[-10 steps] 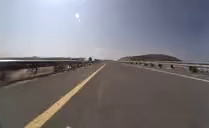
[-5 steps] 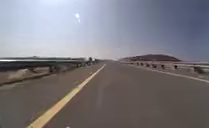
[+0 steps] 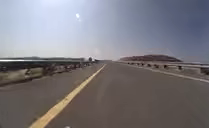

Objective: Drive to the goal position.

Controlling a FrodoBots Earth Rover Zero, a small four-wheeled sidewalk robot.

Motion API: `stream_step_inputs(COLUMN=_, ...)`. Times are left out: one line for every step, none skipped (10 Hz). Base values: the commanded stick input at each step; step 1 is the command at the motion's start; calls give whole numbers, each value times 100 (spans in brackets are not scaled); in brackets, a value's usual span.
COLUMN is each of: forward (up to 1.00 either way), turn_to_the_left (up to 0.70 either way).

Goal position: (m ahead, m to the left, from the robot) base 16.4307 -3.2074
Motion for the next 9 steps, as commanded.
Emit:
stream_step_inputs(forward=100, turn_to_the_left=0)
stream_step_inputs(forward=100, turn_to_the_left=0)
stream_step_inputs(forward=100, turn_to_the_left=0)
stream_step_inputs(forward=100, turn_to_the_left=0)
stream_step_inputs(forward=100, turn_to_the_left=0)
stream_step_inputs(forward=100, turn_to_the_left=0)
stream_step_inputs(forward=100, turn_to_the_left=0)
stream_step_inputs(forward=100, turn_to_the_left=0)
stream_step_inputs(forward=100, turn_to_the_left=0)
